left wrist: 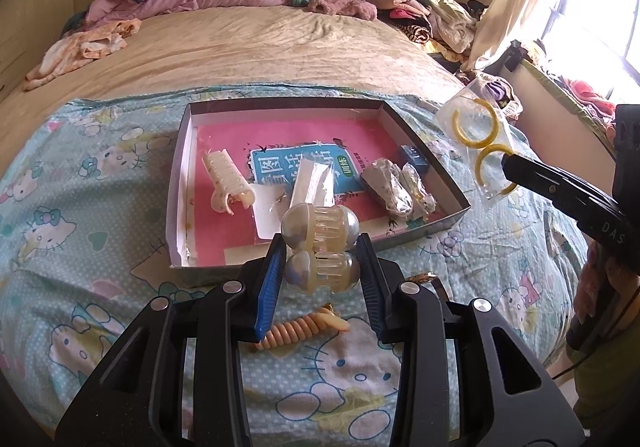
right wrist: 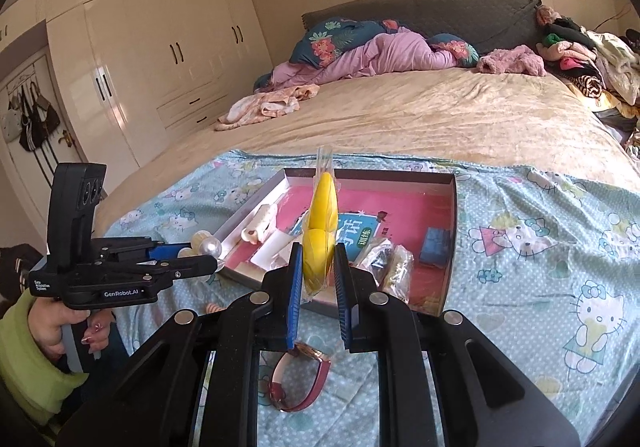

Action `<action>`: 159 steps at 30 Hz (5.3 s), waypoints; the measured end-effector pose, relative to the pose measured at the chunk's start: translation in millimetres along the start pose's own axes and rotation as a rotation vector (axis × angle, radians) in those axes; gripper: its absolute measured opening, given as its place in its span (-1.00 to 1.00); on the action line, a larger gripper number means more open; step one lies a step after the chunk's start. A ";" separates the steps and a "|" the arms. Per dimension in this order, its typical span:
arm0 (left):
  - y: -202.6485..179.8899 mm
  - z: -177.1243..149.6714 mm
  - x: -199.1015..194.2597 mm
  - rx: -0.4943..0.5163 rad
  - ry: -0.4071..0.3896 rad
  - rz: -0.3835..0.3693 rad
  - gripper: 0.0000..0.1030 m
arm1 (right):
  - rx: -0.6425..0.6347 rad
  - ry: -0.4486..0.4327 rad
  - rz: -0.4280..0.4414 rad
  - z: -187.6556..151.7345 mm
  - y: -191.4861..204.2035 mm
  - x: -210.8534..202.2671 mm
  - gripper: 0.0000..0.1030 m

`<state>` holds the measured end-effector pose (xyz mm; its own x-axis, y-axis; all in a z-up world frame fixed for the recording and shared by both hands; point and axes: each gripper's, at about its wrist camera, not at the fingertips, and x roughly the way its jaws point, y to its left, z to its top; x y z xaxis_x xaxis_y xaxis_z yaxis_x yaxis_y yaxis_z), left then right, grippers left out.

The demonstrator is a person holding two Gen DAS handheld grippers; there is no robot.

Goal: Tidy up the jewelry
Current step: 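Carry the pearl case and the yellow-ring bag over the grey box, then open both grippers to release the pearl case and ring bag into the box, then withdraw both grippers toward the wooden spiral and the red watch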

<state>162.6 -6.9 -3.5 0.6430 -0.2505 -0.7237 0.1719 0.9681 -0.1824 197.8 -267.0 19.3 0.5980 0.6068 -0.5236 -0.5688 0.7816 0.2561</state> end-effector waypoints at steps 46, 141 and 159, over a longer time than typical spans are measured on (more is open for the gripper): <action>41.9 17.9 69.8 -0.092 0.056 0.053 -0.46 | 0.010 0.096 0.017 4.9 -5.3 84.2 -0.71; 23.2 -38.3 -45.9 -0.067 -0.081 0.216 0.81 | -0.072 0.062 -0.112 -55.0 45.9 -16.6 0.85; 17.6 -62.3 5.7 -0.089 0.115 0.140 0.81 | -0.117 0.220 -0.105 -102.8 49.2 51.8 0.85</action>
<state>122.8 9.2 -52.4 0.5655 -0.1156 -0.8166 0.0167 0.9915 -0.1288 142.7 -212.0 -78.8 0.5273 0.4674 -0.7095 -0.5791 0.8088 0.1025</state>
